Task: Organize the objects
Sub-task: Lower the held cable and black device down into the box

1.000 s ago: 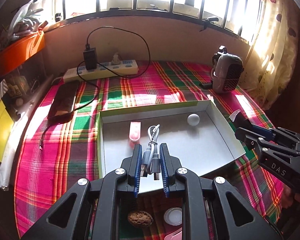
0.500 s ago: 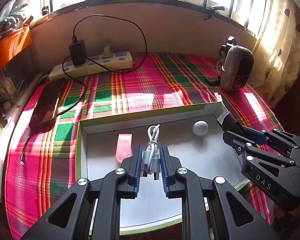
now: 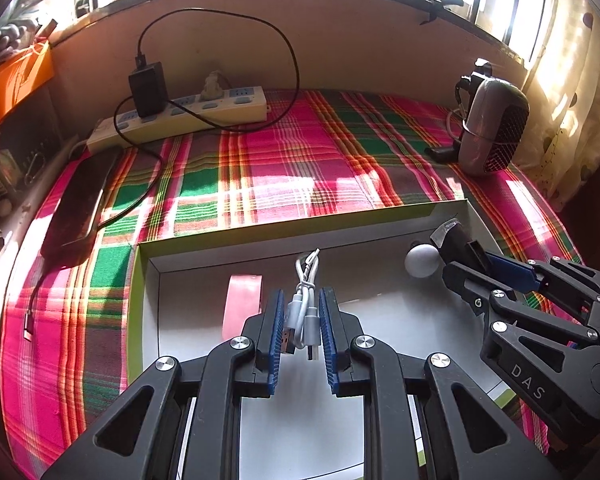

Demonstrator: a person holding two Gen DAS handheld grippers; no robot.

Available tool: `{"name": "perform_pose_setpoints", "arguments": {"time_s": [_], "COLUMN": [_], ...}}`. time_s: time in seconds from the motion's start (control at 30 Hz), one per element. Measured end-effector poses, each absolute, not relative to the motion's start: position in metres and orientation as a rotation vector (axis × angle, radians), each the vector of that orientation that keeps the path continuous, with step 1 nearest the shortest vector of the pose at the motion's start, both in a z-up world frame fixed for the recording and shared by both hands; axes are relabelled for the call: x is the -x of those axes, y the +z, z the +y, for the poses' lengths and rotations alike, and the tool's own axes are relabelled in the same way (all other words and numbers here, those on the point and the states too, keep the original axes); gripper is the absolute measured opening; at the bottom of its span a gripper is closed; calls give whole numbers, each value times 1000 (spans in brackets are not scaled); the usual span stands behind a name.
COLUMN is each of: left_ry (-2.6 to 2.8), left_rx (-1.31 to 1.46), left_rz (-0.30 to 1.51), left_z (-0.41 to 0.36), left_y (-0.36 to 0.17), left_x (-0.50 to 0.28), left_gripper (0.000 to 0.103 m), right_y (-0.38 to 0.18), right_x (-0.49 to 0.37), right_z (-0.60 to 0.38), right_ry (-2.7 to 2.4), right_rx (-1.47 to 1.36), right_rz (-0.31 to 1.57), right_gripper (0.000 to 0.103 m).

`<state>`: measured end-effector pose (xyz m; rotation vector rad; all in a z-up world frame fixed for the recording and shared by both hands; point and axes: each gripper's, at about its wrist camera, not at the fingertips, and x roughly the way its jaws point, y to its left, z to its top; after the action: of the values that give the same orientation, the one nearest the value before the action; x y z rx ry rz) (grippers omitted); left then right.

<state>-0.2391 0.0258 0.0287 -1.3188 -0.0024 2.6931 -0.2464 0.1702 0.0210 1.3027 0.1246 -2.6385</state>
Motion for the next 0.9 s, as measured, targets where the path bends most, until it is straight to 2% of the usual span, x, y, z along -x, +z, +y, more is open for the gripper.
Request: {"name": "perform_pose_setpoints", "arguments": {"time_s": [0.9], "left_ry": [2680], "left_rx": [1370], "left_rz": [-1], "left_z": [27], "left_y": [18], "left_x": [252], "left_gripper": [16], "right_y": [9], "right_x": [259], "right_z": [162], "right_ry": [-2606], "right_rx": [-1328], "right_rz": [118], "right_gripper": [29]}}
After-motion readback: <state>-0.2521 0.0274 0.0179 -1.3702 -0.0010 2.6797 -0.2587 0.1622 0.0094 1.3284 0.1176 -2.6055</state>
